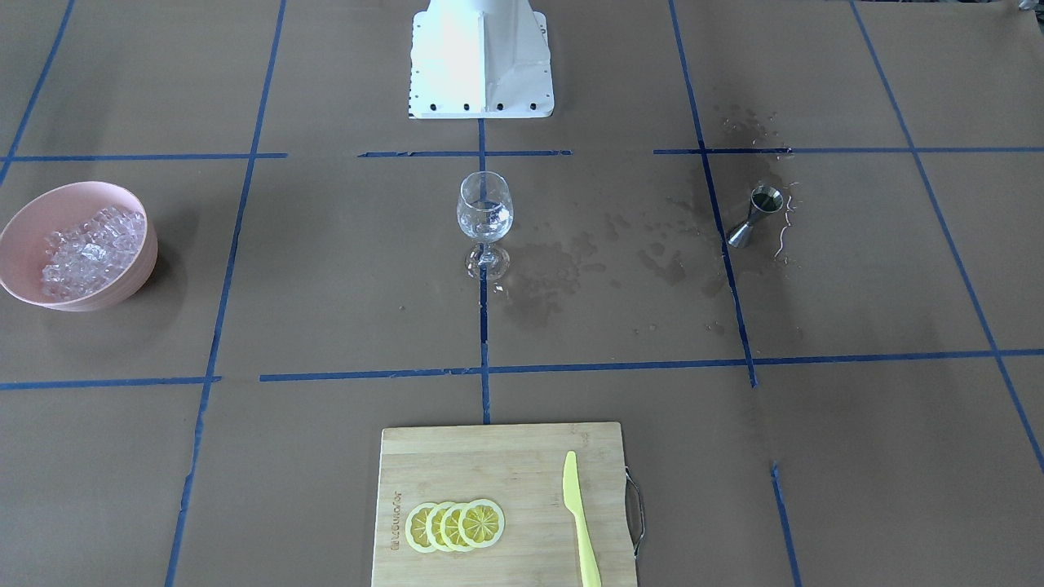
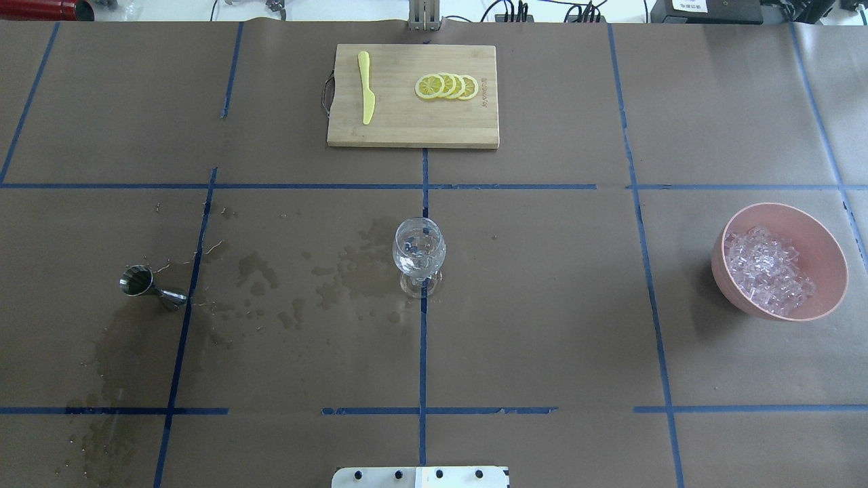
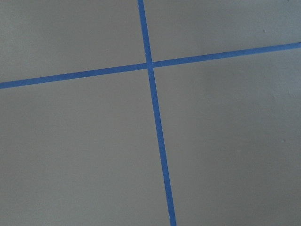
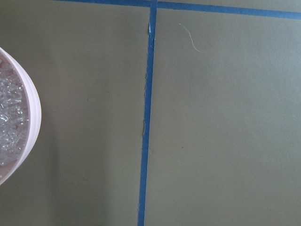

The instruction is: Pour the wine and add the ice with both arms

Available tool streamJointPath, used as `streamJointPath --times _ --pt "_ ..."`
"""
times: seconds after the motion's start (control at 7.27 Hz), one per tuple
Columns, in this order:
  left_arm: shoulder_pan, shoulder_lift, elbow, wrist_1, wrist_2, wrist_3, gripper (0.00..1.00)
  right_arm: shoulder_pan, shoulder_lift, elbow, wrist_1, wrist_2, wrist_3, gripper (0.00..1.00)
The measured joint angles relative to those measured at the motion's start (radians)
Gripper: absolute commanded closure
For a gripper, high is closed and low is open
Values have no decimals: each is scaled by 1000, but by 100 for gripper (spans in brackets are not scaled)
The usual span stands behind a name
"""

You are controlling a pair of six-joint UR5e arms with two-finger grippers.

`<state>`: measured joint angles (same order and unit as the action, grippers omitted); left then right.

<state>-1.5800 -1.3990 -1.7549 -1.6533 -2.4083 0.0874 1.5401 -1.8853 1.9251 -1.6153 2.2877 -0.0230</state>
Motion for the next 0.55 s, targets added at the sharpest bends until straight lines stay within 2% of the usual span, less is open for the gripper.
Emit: streamJointPath --times 0.55 --pt "1 0 -6 -3 7 9 0 0 2 4 0 0 0 0"
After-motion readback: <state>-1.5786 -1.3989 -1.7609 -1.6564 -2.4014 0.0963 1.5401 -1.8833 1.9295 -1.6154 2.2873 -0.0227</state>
